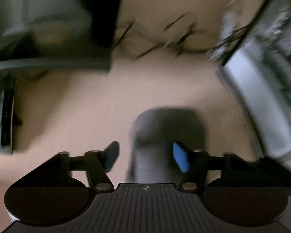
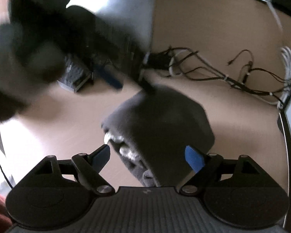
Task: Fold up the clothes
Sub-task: 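Tuck the bundle end with the right gripper and release the left gripper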
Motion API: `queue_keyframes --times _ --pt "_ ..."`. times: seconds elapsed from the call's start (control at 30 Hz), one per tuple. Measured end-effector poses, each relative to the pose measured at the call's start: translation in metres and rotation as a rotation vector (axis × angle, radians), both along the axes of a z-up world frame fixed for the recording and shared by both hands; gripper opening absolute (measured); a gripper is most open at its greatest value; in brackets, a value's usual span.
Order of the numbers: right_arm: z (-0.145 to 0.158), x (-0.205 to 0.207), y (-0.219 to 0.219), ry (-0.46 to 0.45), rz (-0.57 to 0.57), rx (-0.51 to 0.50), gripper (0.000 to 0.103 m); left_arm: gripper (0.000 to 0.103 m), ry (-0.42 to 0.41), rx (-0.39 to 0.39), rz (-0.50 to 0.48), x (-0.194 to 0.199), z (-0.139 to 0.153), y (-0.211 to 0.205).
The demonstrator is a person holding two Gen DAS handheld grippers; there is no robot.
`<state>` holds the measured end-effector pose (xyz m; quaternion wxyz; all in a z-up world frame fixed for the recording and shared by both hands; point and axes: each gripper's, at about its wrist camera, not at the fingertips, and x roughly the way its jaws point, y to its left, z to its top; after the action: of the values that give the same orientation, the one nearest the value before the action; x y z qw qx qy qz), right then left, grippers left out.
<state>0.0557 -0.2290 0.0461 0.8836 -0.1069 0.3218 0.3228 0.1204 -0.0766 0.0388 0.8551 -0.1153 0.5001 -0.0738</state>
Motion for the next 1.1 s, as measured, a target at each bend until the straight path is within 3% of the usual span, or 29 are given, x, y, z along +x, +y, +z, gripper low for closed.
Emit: queue_keyframes --times 0.13,0.33,0.4,0.5,0.77,0.8,0.83,0.9,0.93,1.0,1.1 --pt "0.001 -0.005 -0.004 -0.043 -0.011 -0.023 0.085 0.067 0.081 -0.212 0.035 0.001 -0.018 0.021" --pt "-0.009 -0.002 0.011 -0.095 0.092 -0.119 0.085 0.074 0.175 -0.333 0.01 -0.012 -0.035 0.009" --pt "-0.011 -0.002 0.011 -0.096 0.109 -0.14 0.085 0.075 0.152 -0.318 0.012 -0.019 -0.033 0.005" --pt "-0.011 -0.005 0.008 -0.097 0.129 -0.154 0.085 0.077 0.153 -0.369 0.073 -0.022 -0.032 0.022" --pt "-0.021 -0.028 0.04 -0.25 0.252 -0.261 0.085 0.08 0.124 -0.393 0.147 -0.037 -0.029 0.055" --pt "-0.024 -0.028 0.045 -0.267 0.26 -0.272 0.08 0.08 0.124 -0.394 0.14 -0.041 -0.03 0.055" --pt "-0.028 -0.026 0.047 -0.273 0.248 -0.283 0.056 0.08 0.115 -0.4 0.127 -0.048 -0.031 0.056" --pt "-0.03 -0.022 0.047 -0.278 0.216 -0.284 0.051 0.08 0.088 -0.383 0.099 -0.063 -0.03 0.058" --pt "-0.028 -0.02 0.045 -0.273 0.198 -0.275 0.043 0.079 0.077 -0.345 0.097 -0.069 -0.029 0.061" --pt "-0.021 -0.015 0.038 -0.259 0.163 -0.253 0.038 0.077 0.077 -0.269 0.118 -0.078 -0.03 0.068" --pt "-0.014 -0.003 0.027 -0.212 0.123 -0.21 0.035 0.073 0.077 -0.269 0.148 -0.075 -0.033 0.072"
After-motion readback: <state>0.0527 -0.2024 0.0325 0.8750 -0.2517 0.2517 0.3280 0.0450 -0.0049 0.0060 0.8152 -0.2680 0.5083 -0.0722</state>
